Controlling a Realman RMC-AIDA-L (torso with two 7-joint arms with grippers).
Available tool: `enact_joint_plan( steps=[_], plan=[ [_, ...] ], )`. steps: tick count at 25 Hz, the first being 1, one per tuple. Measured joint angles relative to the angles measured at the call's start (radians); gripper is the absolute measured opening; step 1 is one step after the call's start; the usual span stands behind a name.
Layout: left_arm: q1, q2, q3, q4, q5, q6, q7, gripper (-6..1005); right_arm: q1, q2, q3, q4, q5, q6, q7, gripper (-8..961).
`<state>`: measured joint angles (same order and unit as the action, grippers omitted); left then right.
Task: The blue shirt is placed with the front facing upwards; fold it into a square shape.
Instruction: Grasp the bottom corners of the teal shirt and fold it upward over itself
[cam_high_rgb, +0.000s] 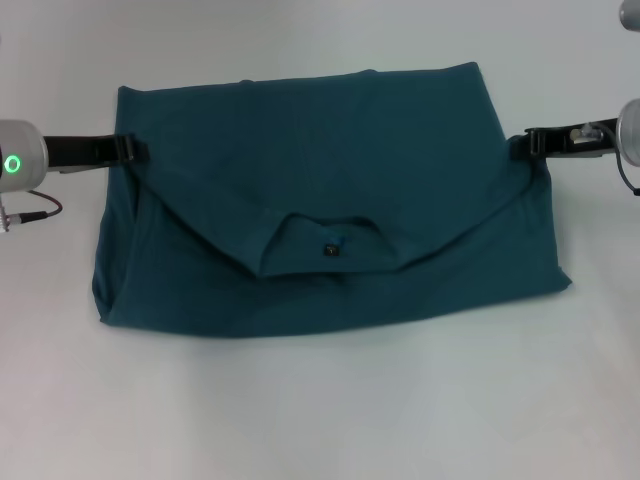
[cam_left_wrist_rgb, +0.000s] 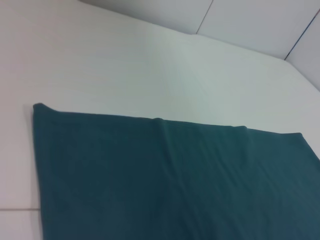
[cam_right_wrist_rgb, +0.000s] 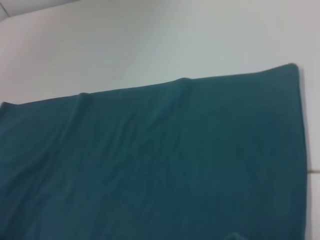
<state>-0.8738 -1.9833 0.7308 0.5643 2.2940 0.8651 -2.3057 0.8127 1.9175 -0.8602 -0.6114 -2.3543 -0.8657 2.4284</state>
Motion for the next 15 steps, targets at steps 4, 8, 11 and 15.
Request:
enact_joint_plan(
  steps=[4, 8, 11, 15],
  plan=[
    [-0.01, -0.003, 0.005, 0.0, 0.0, -0.024, 0.005, 25, 0.013, 0.001, -0.008, 0.004, -0.019, 0.028, 0.001, 52],
    [-0.016, -0.004, 0.019, 0.0, 0.001, -0.052, 0.007, 25, 0.025, -0.002, -0.009, -0.001, -0.022, 0.049, 0.002, 52],
    [-0.019, -0.007, 0.027, 0.0, 0.001, -0.079, 0.006, 25, 0.032, -0.003, -0.01, 0.0, -0.022, 0.068, 0.001, 52],
    [-0.023, -0.01, 0.03, -0.001, 0.001, -0.107, 0.011, 25, 0.04, -0.004, -0.016, 0.008, -0.024, 0.09, -0.001, 53]
  ],
)
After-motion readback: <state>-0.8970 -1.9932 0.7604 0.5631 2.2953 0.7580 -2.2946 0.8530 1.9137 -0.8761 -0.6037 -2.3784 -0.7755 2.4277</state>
